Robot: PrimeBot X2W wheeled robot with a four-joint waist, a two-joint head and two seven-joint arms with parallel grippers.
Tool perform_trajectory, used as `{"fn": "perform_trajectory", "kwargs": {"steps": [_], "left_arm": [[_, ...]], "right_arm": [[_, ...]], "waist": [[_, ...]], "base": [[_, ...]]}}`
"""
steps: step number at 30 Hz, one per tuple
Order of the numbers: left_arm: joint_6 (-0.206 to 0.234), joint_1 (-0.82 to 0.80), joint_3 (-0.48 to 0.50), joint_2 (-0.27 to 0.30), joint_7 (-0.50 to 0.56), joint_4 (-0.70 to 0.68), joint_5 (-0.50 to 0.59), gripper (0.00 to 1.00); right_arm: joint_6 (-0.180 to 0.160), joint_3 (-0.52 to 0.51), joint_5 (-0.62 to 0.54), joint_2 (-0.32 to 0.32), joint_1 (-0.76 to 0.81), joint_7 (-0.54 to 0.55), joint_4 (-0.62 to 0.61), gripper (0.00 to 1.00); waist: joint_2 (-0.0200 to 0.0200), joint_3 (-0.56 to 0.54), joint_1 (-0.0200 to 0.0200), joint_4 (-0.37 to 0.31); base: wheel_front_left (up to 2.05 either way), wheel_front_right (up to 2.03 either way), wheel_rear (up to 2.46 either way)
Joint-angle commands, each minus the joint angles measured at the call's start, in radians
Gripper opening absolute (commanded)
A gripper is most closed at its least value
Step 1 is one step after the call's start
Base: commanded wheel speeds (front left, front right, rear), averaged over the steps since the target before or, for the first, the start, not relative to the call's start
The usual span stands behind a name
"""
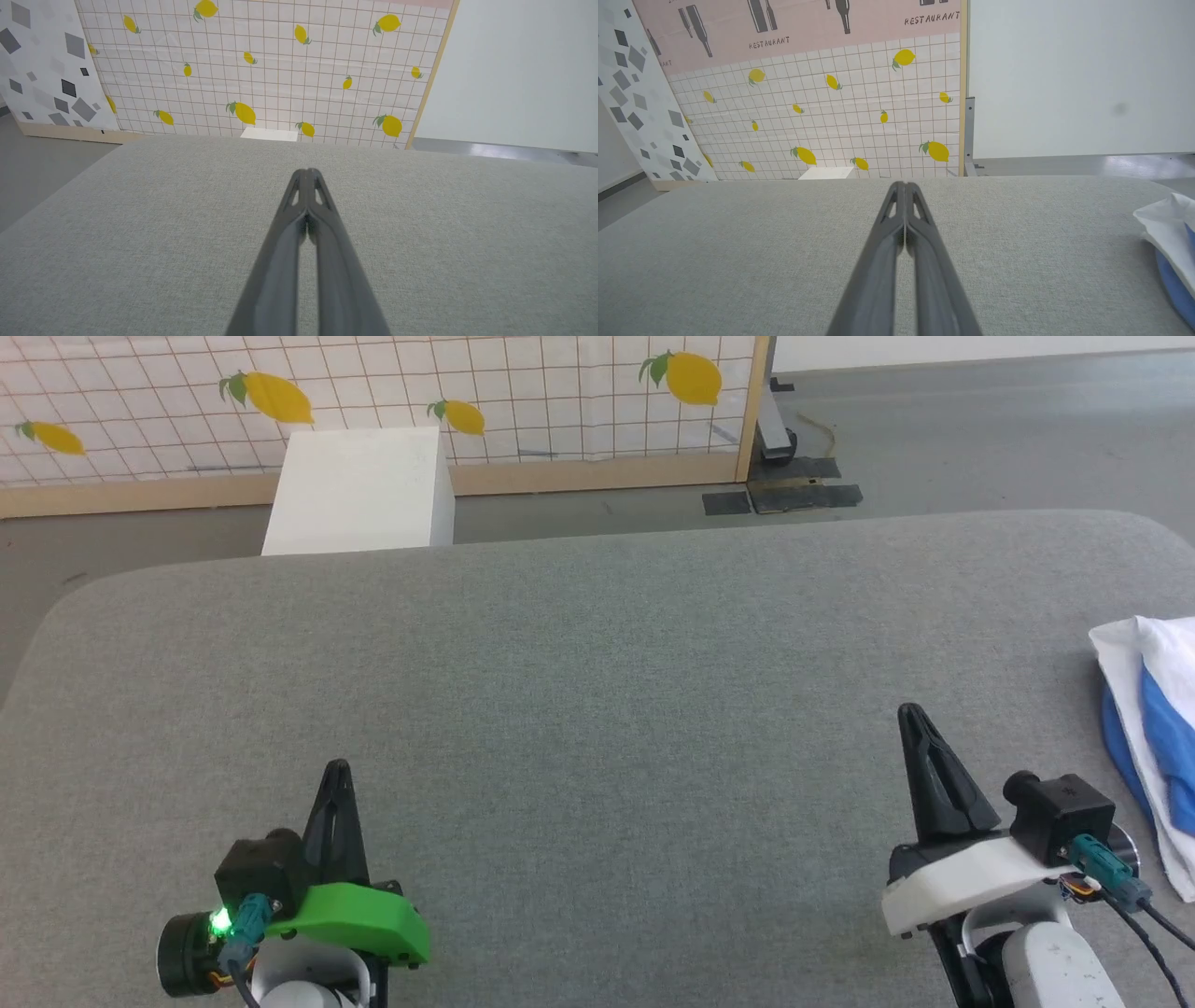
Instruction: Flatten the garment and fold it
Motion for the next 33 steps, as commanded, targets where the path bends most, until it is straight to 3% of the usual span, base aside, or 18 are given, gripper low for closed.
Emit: {"fn": "perform_trajectory", "kwargs": {"steps": [1, 33], "left_arm": [[-0.005, 0.006, 0.003, -0.002, 0.005, -0.007, 0.009, 0.0], [-0.031, 0.013, 0.018, -0.004, 0.074, -0.042, 0.064, 0.0]], "right_arm": [[0.0, -0.003, -0.013, 0.0, 0.014, 0.006, -0.01, 0.0], [-0.001, -0.014, -0.063, 0.001, 0.047, 0.074, -0.07, 0.0]], "waist": [[0.0, -0.001, 0.0001, 0.001], [0.0, -0.014, 0.0001, 0.03]], "base": [[0.0, 0.0, 0.0], [0.0, 0.0, 0.0]]}}
